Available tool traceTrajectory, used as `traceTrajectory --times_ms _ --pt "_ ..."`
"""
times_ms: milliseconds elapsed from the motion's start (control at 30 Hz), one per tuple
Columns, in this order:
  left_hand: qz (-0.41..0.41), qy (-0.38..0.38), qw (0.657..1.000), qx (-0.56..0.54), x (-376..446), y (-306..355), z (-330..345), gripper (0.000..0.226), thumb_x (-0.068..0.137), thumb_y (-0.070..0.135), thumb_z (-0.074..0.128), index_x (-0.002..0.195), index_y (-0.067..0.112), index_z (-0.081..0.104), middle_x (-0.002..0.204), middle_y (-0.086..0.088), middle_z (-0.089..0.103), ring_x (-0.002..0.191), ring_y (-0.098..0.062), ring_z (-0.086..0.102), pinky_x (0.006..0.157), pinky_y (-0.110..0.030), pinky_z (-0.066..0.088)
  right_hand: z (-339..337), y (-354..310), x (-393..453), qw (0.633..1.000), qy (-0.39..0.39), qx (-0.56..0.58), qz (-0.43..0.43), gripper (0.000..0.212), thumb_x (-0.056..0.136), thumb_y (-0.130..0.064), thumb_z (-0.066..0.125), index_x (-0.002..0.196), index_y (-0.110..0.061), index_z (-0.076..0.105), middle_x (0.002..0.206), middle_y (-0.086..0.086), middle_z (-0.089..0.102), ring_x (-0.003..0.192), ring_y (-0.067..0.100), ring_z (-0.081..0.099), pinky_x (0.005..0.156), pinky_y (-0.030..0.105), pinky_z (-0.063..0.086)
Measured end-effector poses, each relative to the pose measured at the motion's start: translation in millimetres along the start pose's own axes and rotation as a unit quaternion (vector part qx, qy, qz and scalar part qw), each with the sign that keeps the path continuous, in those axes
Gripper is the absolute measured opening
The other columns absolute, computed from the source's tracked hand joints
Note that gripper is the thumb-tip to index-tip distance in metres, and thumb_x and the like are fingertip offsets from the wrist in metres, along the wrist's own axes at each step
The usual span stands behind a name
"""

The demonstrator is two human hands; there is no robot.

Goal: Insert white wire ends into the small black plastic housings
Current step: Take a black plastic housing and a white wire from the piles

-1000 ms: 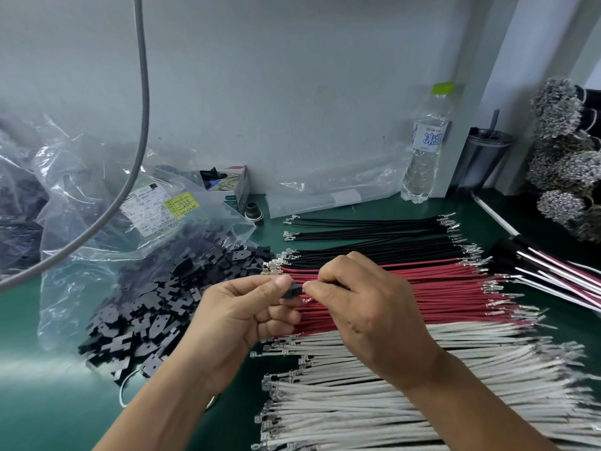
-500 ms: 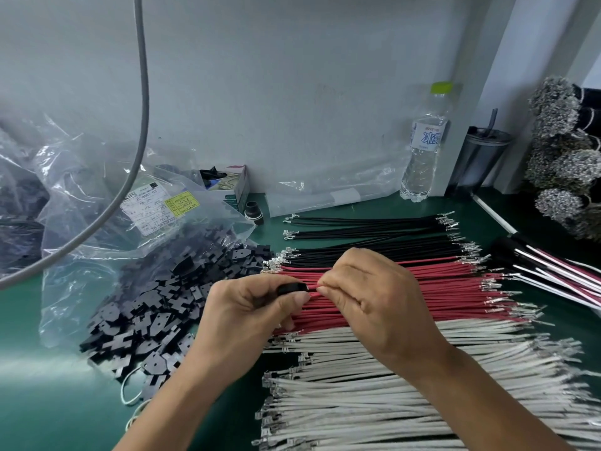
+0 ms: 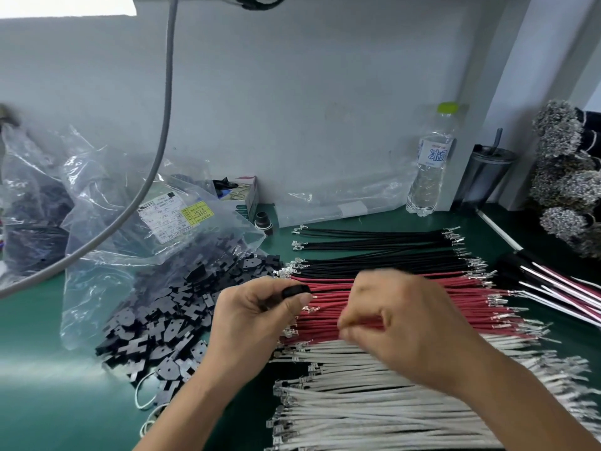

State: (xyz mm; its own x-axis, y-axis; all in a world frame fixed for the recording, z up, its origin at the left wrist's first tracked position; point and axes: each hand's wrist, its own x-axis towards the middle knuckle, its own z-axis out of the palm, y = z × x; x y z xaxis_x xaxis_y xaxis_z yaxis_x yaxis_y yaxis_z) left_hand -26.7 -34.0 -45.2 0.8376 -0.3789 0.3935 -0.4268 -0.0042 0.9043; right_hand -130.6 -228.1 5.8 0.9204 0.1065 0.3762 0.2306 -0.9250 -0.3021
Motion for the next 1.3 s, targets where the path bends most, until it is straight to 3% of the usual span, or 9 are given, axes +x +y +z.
traceTrajectory --times_ms 100,233,400,533,667,800,933,1067,1300 --pt "0.013 -0.002 1.0 0.008 0.1 -0.4 -0.4 0.01 0.078 0.031 0.082 0.087 0.034 0.082 0.071 -0.004 0.074 0.064 -0.033 0.064 0.056 -0.042 0.055 15.4 -7.3 -8.2 0.993 -0.114 0.009 0.031 0.024 0.084 -0.054 0.067 0.101 -0.038 0.071 0.088 -0.024 0.06 0.087 -0.005 0.054 0.083 0.028 0.046" --pt "0.006 0.002 1.0 0.011 0.8 -4.8 0.5 0.01 0.078 0.029 0.082 0.087 0.033 0.082 0.069 -0.003 0.073 0.059 -0.027 0.062 0.053 -0.039 0.053 19.8 -5.4 -9.2 0.987 -0.152 0.022 0.053 0.022 0.083 -0.054 0.07 0.1 -0.04 0.068 0.088 -0.024 0.059 0.09 -0.005 0.053 0.081 0.023 0.041" --pt "-0.007 0.01 1.0 0.003 1.2 -3.5 0.9 0.013 0.077 0.024 0.083 0.087 0.033 0.083 0.067 -0.002 0.072 0.057 -0.02 0.061 0.053 -0.033 0.052 20.8 -5.2 -13.0 0.991 -0.127 0.03 0.031 0.01 0.088 -0.043 0.067 0.093 -0.034 0.071 0.086 -0.023 0.058 0.092 -0.003 0.051 0.083 0.022 0.044" --pt "-0.022 0.013 1.0 0.004 2.2 -2.4 -0.5 0.018 0.073 0.018 0.083 0.089 0.027 0.084 0.076 -0.002 0.077 0.065 -0.022 0.069 0.063 -0.036 0.059 16.7 -1.9 -12.3 0.989 -0.123 0.058 0.058 0.008 0.09 -0.034 0.067 0.091 -0.034 0.074 0.09 -0.027 0.062 0.09 -0.006 0.058 0.077 0.014 0.043" --pt "-0.03 0.007 0.999 -0.011 2.4 -0.9 -1.2 0.018 0.074 0.011 0.084 0.09 0.019 0.084 0.076 -0.004 0.077 0.066 -0.015 0.069 0.064 -0.025 0.058 18.7 -2.5 -12.0 0.989 -0.115 0.05 0.077 0.009 0.083 -0.028 0.065 0.08 -0.034 0.071 0.084 -0.027 0.062 0.086 -0.006 0.059 0.073 0.013 0.042" --pt "-0.044 0.005 0.999 -0.031 2.7 0.7 -1.0 0.018 0.073 0.011 0.084 0.089 0.019 0.084 0.077 -0.005 0.078 0.067 -0.014 0.07 0.065 -0.022 0.058 19.1 0.5 -11.2 0.987 -0.114 0.071 0.089 0.009 0.081 -0.026 0.065 0.077 -0.033 0.068 0.085 -0.026 0.063 0.085 -0.003 0.061 0.07 0.012 0.042" --pt "-0.049 0.003 0.998 -0.027 2.5 2.7 -0.8 0.019 0.074 0.013 0.084 0.09 0.024 0.084 0.078 -0.004 0.078 0.067 -0.014 0.07 0.065 -0.023 0.058 19.9 3.3 -10.3 0.986 -0.123 0.095 0.068 0.016 0.096 -0.036 0.058 0.082 -0.043 0.056 0.093 -0.033 0.058 0.089 -0.005 0.056 0.071 0.014 0.036" --pt "-0.052 0.005 0.998 -0.027 2.2 3.3 -1.1 0.018 0.073 0.017 0.084 0.088 0.025 0.084 0.077 -0.004 0.078 0.066 -0.014 0.069 0.064 -0.022 0.058 22.4 4.2 -10.0 0.99 -0.099 0.086 0.053 0.012 0.101 -0.038 0.052 0.091 -0.042 0.054 0.086 -0.032 0.056 0.085 -0.007 0.053 0.069 0.013 0.034" --pt "-0.051 0.003 0.998 -0.024 2.0 4.1 -1.5 0.017 0.075 0.012 0.084 0.089 0.022 0.084 0.075 -0.005 0.077 0.064 -0.012 0.068 0.062 -0.021 0.057 25.0 3.8 -11.1 0.993 -0.001 0.115 0.039 0.013 0.09 -0.021 0.07 0.085 -0.032 0.067 0.087 -0.017 0.059 0.082 0.007 0.06 0.066 0.016 0.043"
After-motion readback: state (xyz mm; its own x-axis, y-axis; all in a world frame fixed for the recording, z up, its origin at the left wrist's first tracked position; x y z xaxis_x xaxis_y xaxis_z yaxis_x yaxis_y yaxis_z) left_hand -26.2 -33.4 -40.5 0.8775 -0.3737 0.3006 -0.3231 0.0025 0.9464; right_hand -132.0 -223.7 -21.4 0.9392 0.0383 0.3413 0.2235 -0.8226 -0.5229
